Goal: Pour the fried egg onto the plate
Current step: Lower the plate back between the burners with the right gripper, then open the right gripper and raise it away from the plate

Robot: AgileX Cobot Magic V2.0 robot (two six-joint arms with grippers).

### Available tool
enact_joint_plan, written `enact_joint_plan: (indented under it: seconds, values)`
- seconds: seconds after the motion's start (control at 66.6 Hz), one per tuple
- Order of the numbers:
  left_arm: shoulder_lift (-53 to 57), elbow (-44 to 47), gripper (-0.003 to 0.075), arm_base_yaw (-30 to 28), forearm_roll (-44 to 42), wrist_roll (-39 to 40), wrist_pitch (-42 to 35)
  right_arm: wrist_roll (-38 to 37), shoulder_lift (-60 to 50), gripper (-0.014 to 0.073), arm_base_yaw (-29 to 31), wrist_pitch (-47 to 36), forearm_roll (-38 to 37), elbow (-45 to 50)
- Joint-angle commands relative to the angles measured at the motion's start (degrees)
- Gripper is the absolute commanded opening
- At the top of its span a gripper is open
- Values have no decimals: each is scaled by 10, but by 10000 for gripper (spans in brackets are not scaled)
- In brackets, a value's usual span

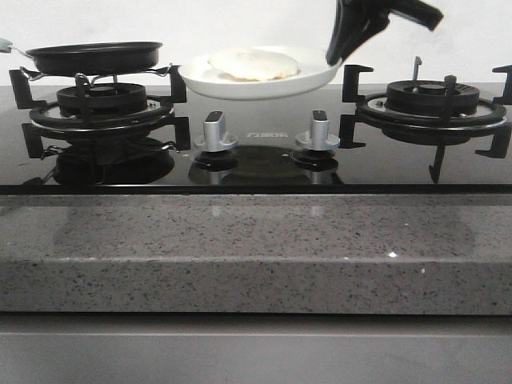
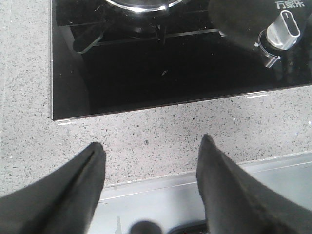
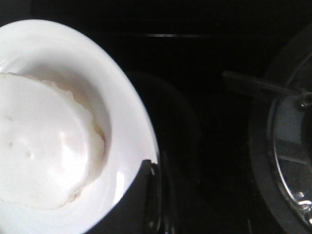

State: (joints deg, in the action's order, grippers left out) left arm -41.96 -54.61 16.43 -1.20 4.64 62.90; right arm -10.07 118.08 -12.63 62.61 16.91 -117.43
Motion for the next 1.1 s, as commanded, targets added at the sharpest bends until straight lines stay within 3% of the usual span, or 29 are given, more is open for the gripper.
enact_joint_plan:
  seconds: [0.0, 0.225, 0.421, 0.511, 1.082]
  values:
    - [1, -13, 405, 3, -2, 4, -33, -2, -22, -110, 3, -15, 23, -25]
    - [1, -13, 405, 3, -2, 4, -33, -2, -2, -73, 3, 3, 23, -25]
    - [1, -13, 405, 3, -2, 4, -33, -2, -1, 201, 3, 7, 23, -25]
    - [1, -13, 405, 3, -2, 4, -33, -2, -1, 267, 3, 7, 23, -25]
    - [1, -13, 405, 3, -2, 4, -33, 2, -127, 267, -4, 69, -6, -22]
